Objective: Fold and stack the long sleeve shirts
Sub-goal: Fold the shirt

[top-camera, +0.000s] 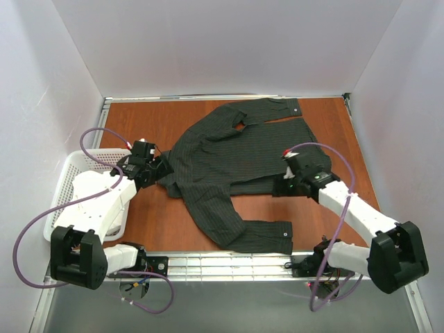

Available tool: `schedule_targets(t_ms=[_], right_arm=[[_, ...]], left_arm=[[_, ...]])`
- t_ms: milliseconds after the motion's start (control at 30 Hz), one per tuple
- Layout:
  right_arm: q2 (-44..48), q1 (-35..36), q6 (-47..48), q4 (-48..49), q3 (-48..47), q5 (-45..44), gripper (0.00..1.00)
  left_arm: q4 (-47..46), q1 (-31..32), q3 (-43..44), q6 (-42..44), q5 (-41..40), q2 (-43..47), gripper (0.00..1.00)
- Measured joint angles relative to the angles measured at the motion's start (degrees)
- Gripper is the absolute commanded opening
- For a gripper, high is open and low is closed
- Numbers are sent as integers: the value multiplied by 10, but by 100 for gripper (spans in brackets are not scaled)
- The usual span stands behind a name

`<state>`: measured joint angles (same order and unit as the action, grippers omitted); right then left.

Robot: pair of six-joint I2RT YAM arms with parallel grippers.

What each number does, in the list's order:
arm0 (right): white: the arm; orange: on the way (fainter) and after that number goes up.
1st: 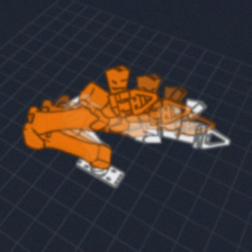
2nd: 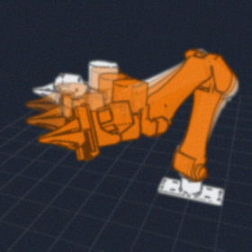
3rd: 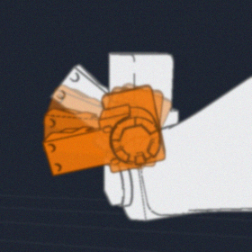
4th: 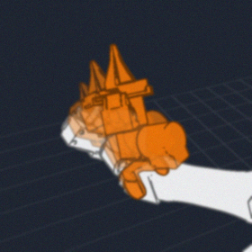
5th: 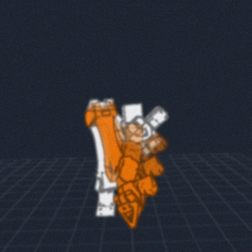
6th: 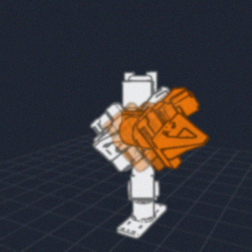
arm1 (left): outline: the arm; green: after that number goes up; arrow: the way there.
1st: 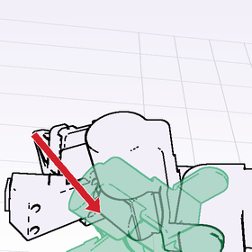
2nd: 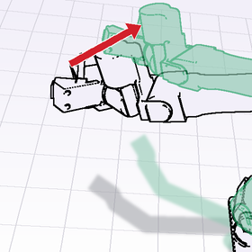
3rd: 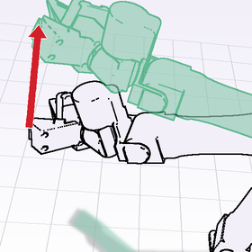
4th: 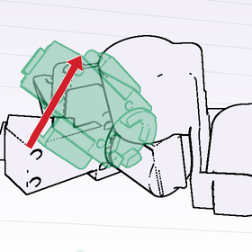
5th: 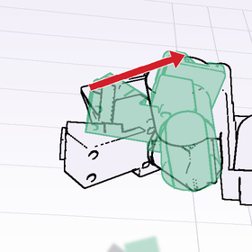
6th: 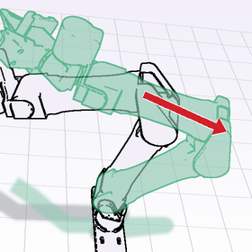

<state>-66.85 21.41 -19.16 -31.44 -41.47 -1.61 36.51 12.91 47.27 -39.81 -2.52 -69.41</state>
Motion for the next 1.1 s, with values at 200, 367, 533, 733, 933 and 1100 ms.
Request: schedule_targets(t_ms=[200,367,533,733,933,1100], right_arm=[[50,207,13,-48,1,21,66],[45,327,-4,-57,12,35,66],[-9,410,-44,-68,48,18,66],[-66,449,-69,-76,50,-19,47],[-106,472,-79,-92,27,-60,12],[-126,488,-89,-101,9,-74,1]], left_arm=[[-11,0,15,61,-43,32,83],[-49,0,-15,85,-68,47,82],[-66,0,-57,94,-85,50,82],[-76,0,-62,100,-98,59,82],[-83,0,-62,101,-108,62,82],[-83,0,-62,103,-111,63,82]])
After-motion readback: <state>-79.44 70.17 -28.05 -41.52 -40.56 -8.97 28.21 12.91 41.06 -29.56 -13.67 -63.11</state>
